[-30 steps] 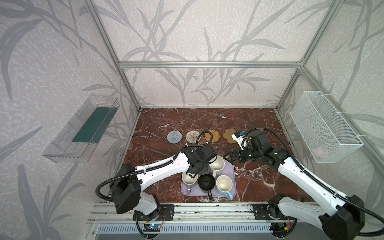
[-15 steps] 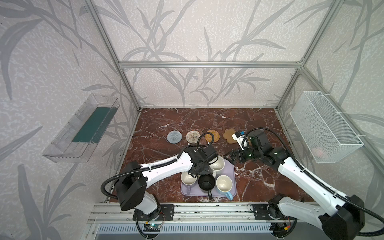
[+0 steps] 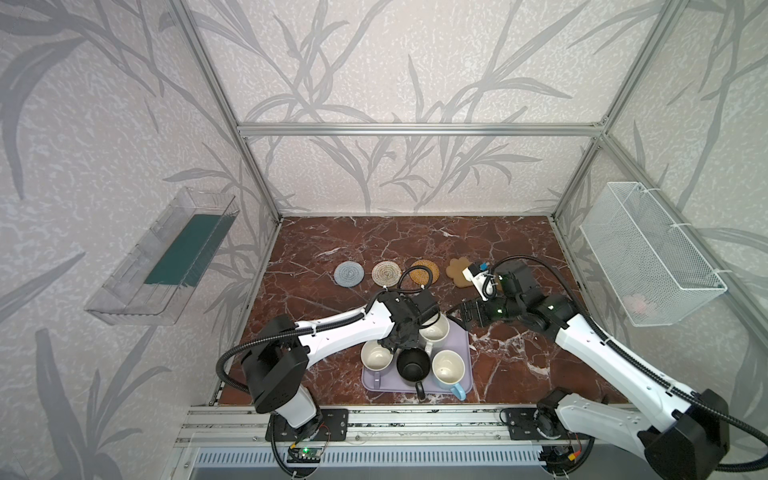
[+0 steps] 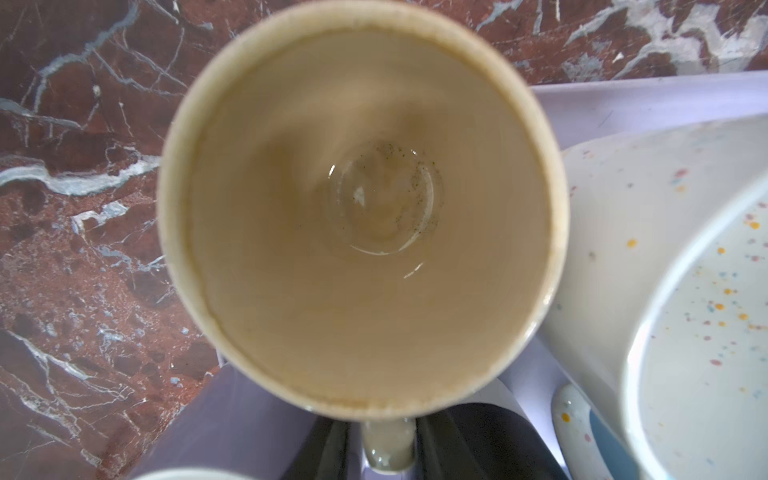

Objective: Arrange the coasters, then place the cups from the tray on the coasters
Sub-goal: 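Descend left gripper onto the beige mug rim while right gripper edges toward tray, then lower left gripper into the beige mug and close on its rim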

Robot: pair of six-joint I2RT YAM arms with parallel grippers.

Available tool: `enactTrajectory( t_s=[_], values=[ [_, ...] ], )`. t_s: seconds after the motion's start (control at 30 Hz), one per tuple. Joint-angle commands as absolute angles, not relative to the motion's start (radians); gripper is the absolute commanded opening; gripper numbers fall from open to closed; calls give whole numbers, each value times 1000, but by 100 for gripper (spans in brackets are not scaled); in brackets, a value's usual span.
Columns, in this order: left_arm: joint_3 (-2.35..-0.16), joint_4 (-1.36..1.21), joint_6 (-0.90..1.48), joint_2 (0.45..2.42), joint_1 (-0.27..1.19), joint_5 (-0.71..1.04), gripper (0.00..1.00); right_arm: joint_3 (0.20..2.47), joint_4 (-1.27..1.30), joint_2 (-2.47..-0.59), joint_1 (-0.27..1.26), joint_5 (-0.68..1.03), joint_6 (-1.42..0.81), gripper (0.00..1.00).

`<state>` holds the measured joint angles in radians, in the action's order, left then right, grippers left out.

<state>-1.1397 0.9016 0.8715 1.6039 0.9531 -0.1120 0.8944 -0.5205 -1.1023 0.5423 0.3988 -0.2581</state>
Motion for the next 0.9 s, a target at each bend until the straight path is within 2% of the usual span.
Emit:
enactTrajectory(
  t_s=[0.0, 0.4, 0.7, 0.87],
  values=[
    [-1158, 918, 864, 1631, 939, -168, 29, 920, -535, -1101, 548, 388, -259, 99],
    [-1154, 877, 851, 1655, 930, -147, 29, 942, -530, -1094, 553, 393, -263, 99],
    [-1185, 904, 843, 1643, 927, -170, 13, 937, -534, -1091, 555, 378, -256, 99],
    [-1192, 921, 847, 1605, 923, -182, 0, 952, -554, -1088, 557, 365, -262, 99]
  ],
)
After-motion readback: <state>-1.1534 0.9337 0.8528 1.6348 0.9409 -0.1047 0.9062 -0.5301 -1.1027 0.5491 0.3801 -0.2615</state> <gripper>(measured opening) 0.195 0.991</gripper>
